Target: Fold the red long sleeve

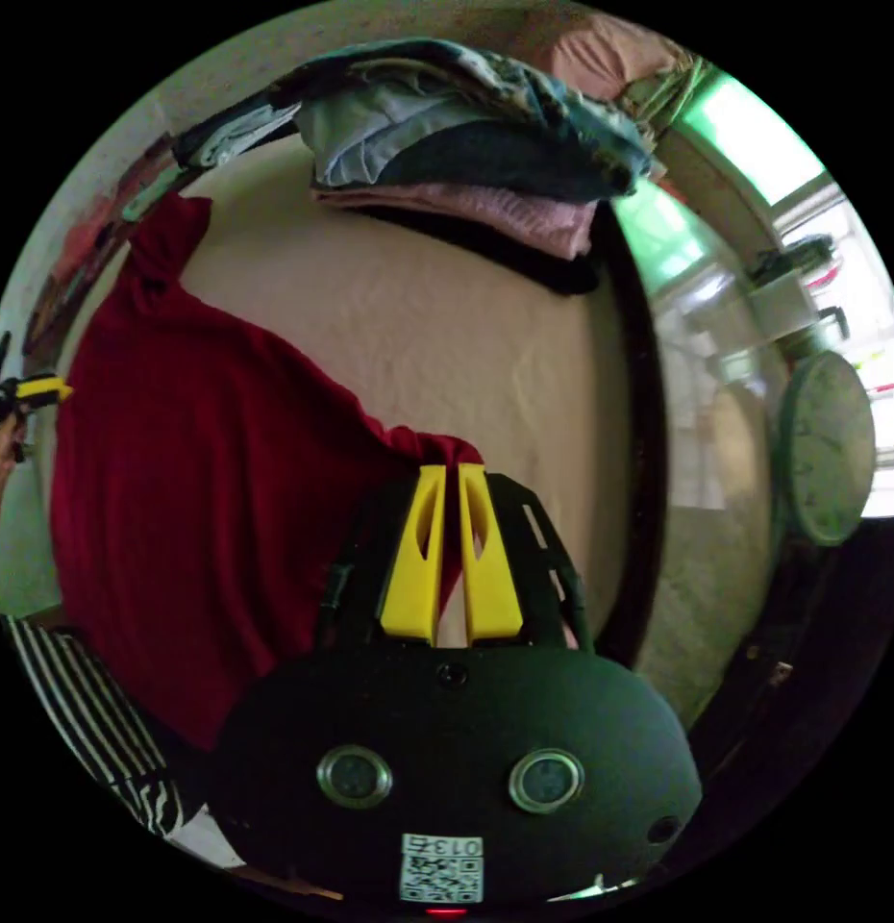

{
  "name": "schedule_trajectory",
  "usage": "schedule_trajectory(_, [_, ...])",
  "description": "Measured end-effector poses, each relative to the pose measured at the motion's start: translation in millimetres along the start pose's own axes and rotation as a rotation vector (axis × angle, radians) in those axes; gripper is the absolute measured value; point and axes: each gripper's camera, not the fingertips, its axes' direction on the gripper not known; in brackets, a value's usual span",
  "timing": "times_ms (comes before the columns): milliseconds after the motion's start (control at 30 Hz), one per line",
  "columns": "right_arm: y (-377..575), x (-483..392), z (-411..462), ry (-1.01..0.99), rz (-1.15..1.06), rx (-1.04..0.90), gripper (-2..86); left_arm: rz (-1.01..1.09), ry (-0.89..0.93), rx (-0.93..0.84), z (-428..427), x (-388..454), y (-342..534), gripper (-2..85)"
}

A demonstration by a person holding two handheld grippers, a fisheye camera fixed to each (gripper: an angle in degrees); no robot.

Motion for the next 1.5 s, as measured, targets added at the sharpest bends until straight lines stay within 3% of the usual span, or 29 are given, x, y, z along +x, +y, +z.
schedule_trajectory(67, [-2,-5,-23,0.167,0.002,0.085,2.5,0.004,-0.039,0.068,-13,2,14,0.5])
schedule_trajectory(267, [-34,8,-45,0.173,0.118,0.201,3.0,0.032,-0.117,0.212,-21,16,18,0.8])
schedule_trajectory(433, [-46,4,11,0.031,0.157,-0.047,7.0,0.013,-0.075,0.05,34,3,11,2.8])
schedule_trajectory(600, [16,3,-40,0.144,0.242,0.145,10.2,-0.136,-0.112,0.157,14,-32,63,7.0])
schedule_trajectory(733, [108,-17,-79,-0.015,0.185,0.261,10.3,-0.136,0.018,0.189,7,-37,101,7.4])
schedule_trajectory(867, [200,-52,-68,-0.134,0.169,0.177,10.1,-0.093,0.191,0.147,10,-9,152,8.7])
schedule_trajectory(1067, [290,-76,-26,-0.225,0.211,0.066,9.9,-0.191,0.239,0.045,33,47,260,10.0])
schedule_trajectory(1267, [314,-90,-4,-0.326,0.106,0.031,8.7,-0.341,0.241,-0.005,64,97,358,12.4])
schedule_trajectory(1500, [325,-111,-7,-0.225,-0.01,0.016,1.3,-0.354,0.156,-0.015,100,109,373,14.9])
